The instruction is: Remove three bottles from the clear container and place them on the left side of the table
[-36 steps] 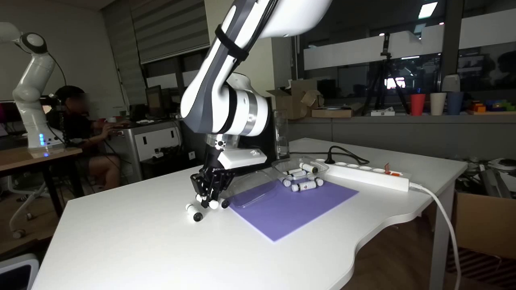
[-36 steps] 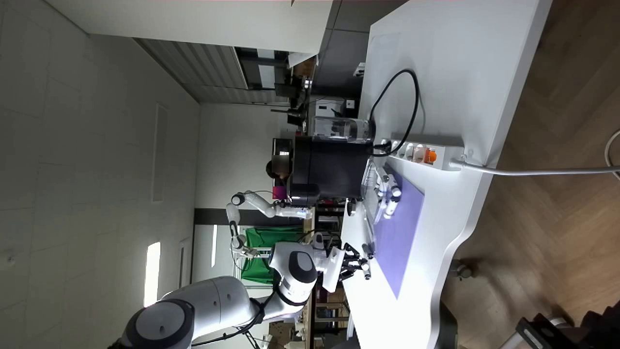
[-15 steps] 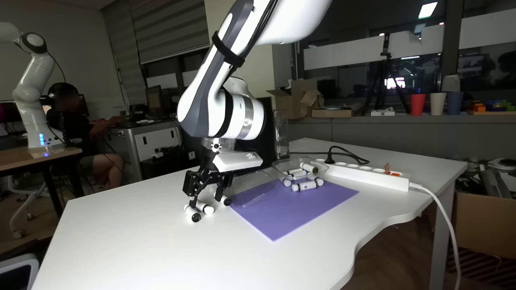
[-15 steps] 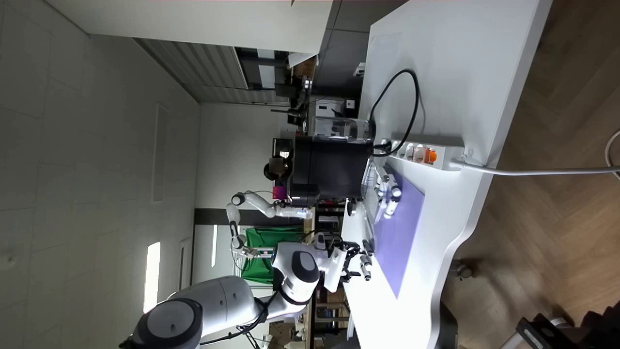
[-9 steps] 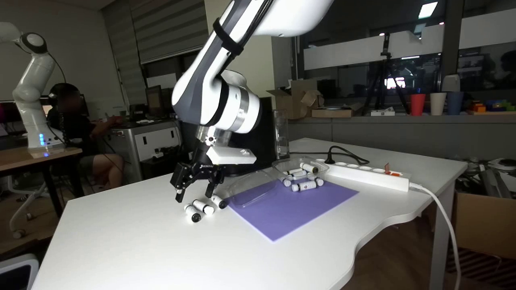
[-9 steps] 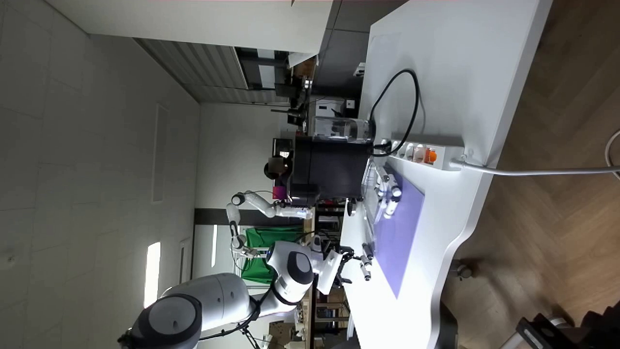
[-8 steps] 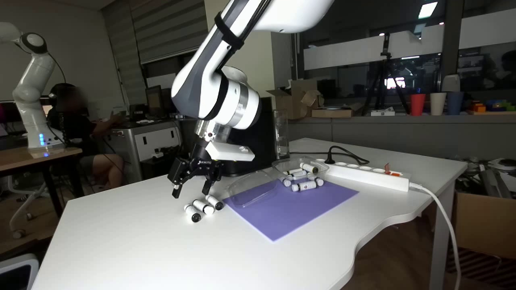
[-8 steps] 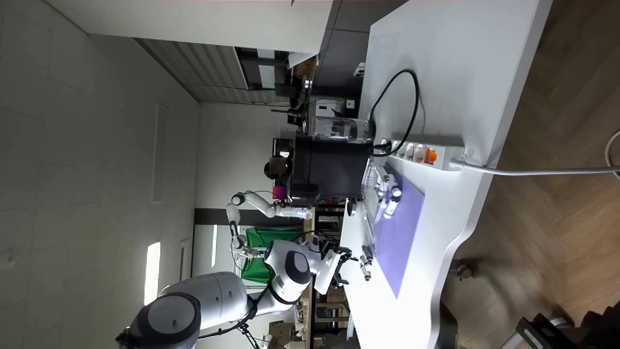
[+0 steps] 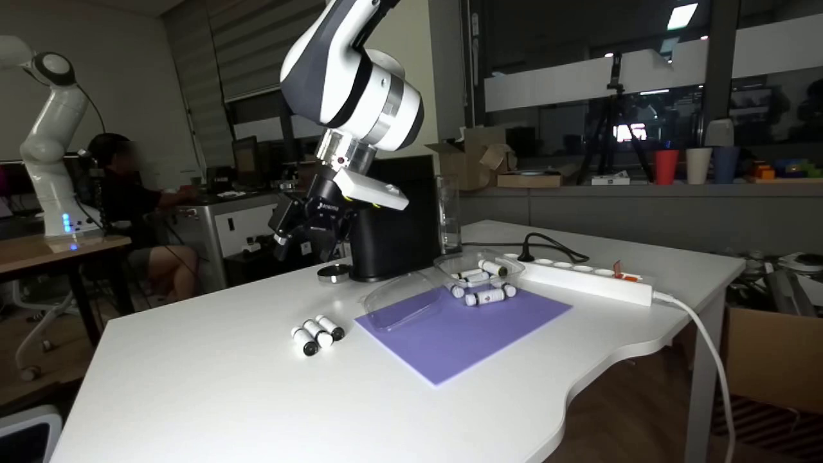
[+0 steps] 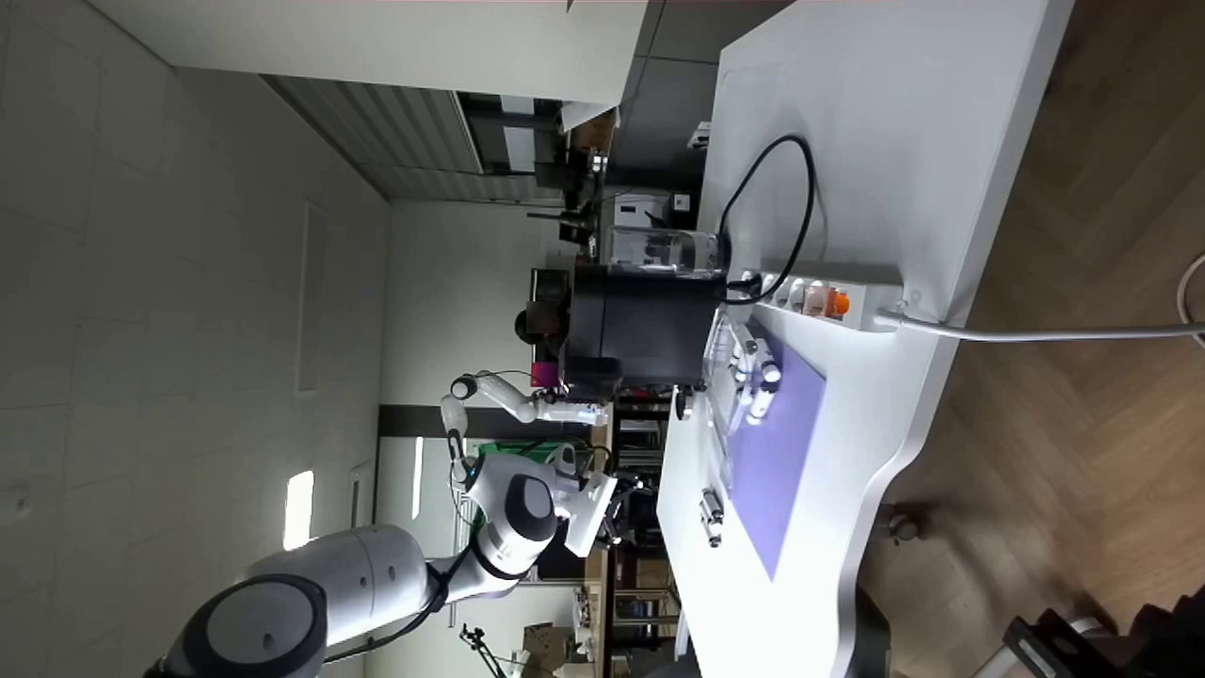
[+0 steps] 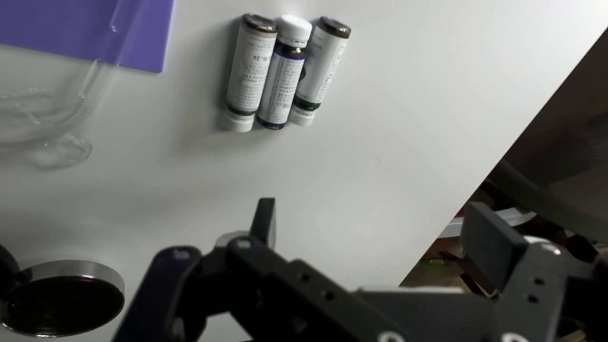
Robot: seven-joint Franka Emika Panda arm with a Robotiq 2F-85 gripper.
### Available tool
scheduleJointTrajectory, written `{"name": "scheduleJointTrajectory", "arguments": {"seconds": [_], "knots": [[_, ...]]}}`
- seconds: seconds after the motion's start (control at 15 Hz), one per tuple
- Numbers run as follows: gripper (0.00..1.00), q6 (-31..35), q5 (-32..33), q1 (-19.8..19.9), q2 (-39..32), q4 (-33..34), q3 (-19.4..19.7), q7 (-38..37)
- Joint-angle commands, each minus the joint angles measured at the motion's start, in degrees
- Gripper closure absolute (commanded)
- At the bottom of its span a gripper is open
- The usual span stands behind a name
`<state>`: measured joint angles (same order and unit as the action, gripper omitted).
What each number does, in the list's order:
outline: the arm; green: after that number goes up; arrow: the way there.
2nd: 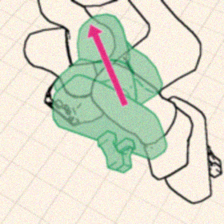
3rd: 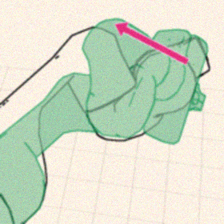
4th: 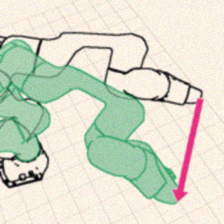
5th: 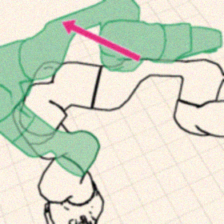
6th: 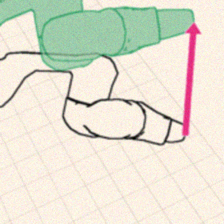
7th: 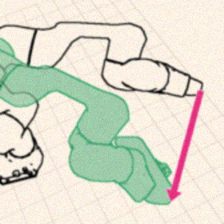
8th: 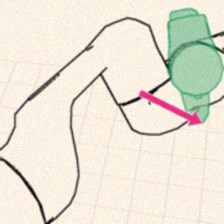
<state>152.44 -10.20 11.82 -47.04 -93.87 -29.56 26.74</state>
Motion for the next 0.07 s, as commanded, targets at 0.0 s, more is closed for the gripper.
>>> {"name": "scheduleJointTrajectory", "arguments": {"seconds": [0.0], "knots": [[0.0,-0.24,-1.61,-1.1,0.59,-0.12,1.18,0.9]]}}
